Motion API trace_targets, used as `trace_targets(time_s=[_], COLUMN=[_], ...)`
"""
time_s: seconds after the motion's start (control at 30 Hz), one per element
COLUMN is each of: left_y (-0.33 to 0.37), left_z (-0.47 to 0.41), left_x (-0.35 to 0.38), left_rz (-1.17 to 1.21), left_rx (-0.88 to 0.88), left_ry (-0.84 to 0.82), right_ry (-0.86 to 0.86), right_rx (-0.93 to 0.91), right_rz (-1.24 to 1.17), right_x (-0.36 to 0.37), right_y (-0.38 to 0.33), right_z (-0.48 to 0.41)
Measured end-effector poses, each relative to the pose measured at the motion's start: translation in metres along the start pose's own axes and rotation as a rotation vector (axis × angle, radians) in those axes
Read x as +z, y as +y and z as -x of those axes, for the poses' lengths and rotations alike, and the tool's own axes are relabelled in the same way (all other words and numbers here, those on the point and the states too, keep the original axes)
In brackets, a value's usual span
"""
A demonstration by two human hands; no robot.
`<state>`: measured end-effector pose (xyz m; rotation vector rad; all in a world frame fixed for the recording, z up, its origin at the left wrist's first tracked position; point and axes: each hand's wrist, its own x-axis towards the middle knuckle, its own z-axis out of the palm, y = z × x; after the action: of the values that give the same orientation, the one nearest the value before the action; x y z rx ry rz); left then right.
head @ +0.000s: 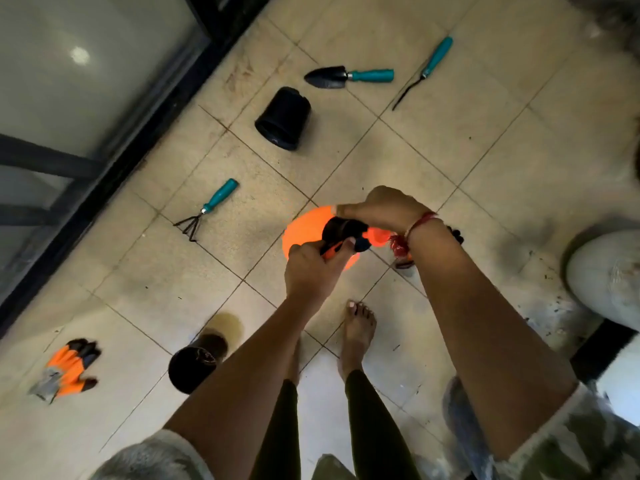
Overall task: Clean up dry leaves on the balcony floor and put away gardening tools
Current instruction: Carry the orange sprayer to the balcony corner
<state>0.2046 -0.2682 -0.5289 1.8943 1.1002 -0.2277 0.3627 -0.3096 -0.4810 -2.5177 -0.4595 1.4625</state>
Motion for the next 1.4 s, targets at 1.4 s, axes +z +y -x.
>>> trace_targets(time_s=[1.4], left_y=[0.019], left_z=[0.112], left_x=[-0.146], left_rz=[1.069], left_rx=[-0.516], left_ry=[0.032], right_ry=[-0.122], right_rx=[-0.354], right_rz=[-0.317], right_x=[0.026], right_y=[-0.027], right_z=[0.148])
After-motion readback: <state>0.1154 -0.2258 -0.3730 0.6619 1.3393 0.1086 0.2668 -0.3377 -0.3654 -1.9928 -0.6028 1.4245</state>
